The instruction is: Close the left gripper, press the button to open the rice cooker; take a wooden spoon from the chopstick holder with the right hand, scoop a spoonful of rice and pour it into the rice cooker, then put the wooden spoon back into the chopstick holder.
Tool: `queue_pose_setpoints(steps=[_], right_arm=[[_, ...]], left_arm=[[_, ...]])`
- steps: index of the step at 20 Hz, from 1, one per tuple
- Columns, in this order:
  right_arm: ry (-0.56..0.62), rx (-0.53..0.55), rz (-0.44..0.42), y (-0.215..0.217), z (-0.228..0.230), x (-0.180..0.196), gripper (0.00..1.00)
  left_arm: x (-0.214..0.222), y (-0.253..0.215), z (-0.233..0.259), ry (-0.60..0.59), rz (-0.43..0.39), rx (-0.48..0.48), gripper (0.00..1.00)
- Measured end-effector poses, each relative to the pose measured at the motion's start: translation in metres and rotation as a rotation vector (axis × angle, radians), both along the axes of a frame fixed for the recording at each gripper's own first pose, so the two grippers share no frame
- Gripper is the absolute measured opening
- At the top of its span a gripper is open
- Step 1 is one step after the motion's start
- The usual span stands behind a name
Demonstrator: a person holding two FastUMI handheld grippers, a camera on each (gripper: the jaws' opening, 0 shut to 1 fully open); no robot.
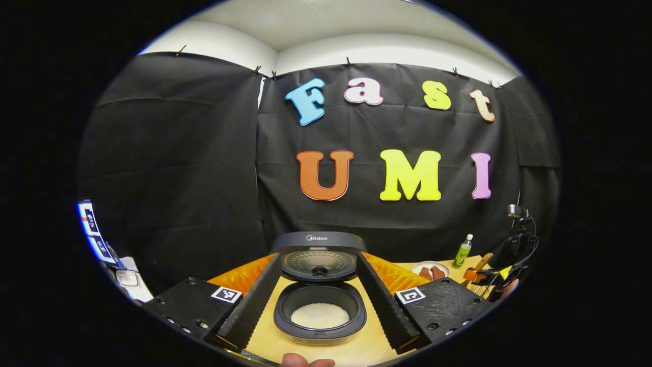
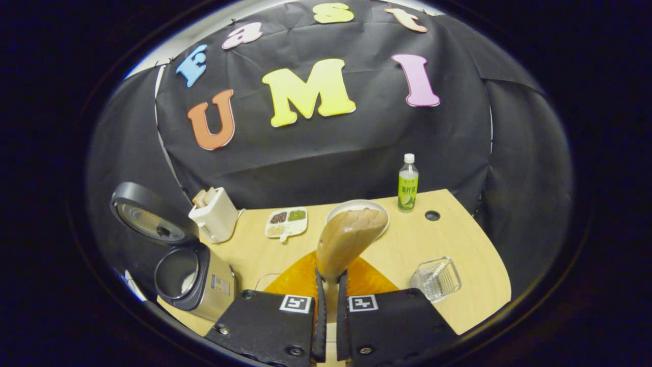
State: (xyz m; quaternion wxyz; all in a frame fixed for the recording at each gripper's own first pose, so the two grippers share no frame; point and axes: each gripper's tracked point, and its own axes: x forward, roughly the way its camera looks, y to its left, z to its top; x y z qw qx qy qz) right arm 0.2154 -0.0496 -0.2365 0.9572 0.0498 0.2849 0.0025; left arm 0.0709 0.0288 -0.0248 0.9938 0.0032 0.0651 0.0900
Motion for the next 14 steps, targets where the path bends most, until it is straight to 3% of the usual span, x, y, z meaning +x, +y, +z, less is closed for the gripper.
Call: queue_pose_setpoints(steps=[5,8,11,14], right_arm=[[0.034,-0.176,-0.086,-0.008,-0.052,0.000,0.13],[0.036,-0.242,-0.096,-0.002,-0.070,0.002,0.13],[0.014,-0.260,-0.081,0.012,-0.080,0.005,0.13],[0.016,-0.188,-0.082,0.032,-0.090,0.010,0.13]], left_arm=[[-0.011,0.004,-0.010,0.045,0.011,-0.032,0.95],[-0.014,-0.001,-0.015,0.073,-0.006,-0.043,0.95],[-0.015,-0.003,-0.018,0.092,-0.020,-0.064,0.95],[-0.018,-0.007,-0.021,0.113,-0.032,-0.080,0.95]])
